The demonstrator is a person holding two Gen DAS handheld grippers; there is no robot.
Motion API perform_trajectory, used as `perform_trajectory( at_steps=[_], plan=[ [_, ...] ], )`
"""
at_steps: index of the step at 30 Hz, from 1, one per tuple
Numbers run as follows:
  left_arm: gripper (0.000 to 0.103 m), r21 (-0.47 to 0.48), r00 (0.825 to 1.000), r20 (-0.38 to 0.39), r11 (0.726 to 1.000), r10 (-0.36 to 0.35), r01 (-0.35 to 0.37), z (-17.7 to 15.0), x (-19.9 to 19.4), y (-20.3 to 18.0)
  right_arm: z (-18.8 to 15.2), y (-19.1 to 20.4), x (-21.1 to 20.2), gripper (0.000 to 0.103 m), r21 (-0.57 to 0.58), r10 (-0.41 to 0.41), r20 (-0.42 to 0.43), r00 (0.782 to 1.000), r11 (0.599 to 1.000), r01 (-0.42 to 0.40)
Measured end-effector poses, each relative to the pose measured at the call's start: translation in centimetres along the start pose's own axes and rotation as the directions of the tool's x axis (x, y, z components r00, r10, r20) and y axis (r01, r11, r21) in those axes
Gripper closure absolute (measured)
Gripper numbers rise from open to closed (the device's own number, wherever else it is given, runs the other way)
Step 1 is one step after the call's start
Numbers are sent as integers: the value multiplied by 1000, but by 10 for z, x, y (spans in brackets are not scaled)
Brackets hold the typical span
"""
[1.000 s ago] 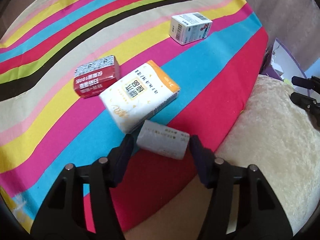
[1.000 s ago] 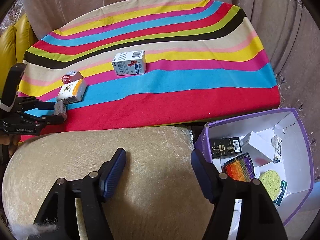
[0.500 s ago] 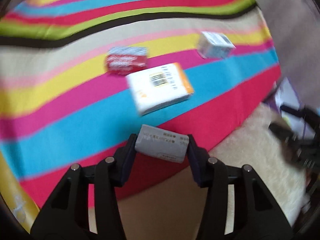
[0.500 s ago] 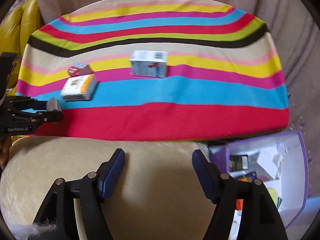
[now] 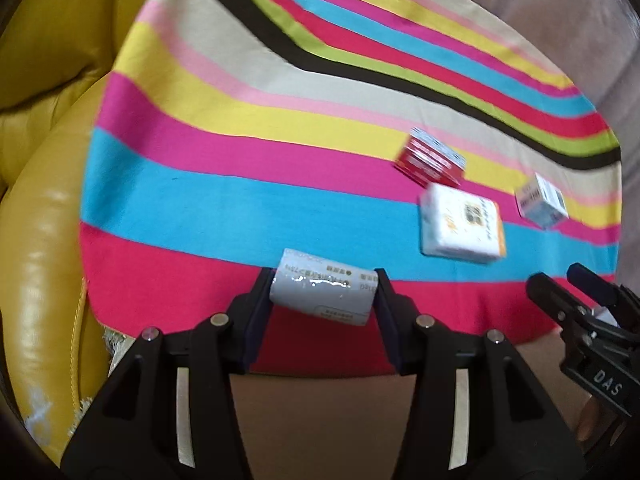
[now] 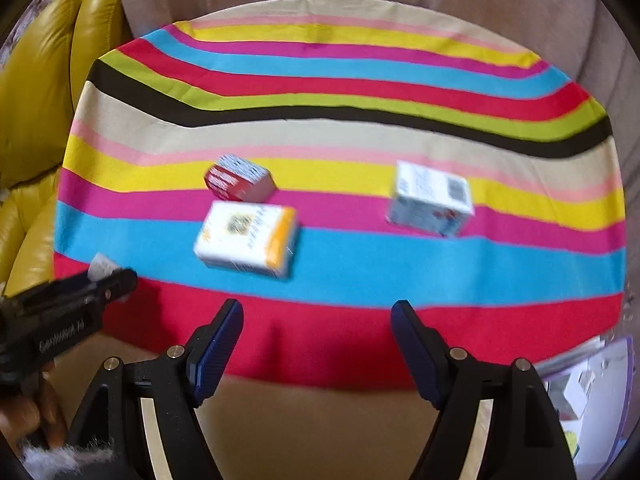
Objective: Organize objects
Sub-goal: 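Grasp the small white roll with the left gripper, then grasp the white-and-orange tissue pack with the right gripper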
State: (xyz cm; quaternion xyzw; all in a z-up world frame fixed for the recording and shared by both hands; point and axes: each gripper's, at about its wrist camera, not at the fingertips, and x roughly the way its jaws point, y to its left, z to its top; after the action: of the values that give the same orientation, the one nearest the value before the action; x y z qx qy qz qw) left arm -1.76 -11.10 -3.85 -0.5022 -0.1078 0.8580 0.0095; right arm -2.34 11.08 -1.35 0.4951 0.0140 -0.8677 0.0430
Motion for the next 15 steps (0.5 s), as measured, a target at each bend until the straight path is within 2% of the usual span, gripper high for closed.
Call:
perform_trajectory(
  at_steps=[7, 15],
  plan=[
    [50, -101, 998, 57, 995, 17, -12, 1, 6, 14, 21, 30, 20, 22, -37, -22, 23, 1000, 999, 23],
    [50, -99, 998, 64, 995, 4, 3, 3, 8, 14, 33, 45, 34, 20, -51, -50, 21, 999, 997, 51]
  ],
)
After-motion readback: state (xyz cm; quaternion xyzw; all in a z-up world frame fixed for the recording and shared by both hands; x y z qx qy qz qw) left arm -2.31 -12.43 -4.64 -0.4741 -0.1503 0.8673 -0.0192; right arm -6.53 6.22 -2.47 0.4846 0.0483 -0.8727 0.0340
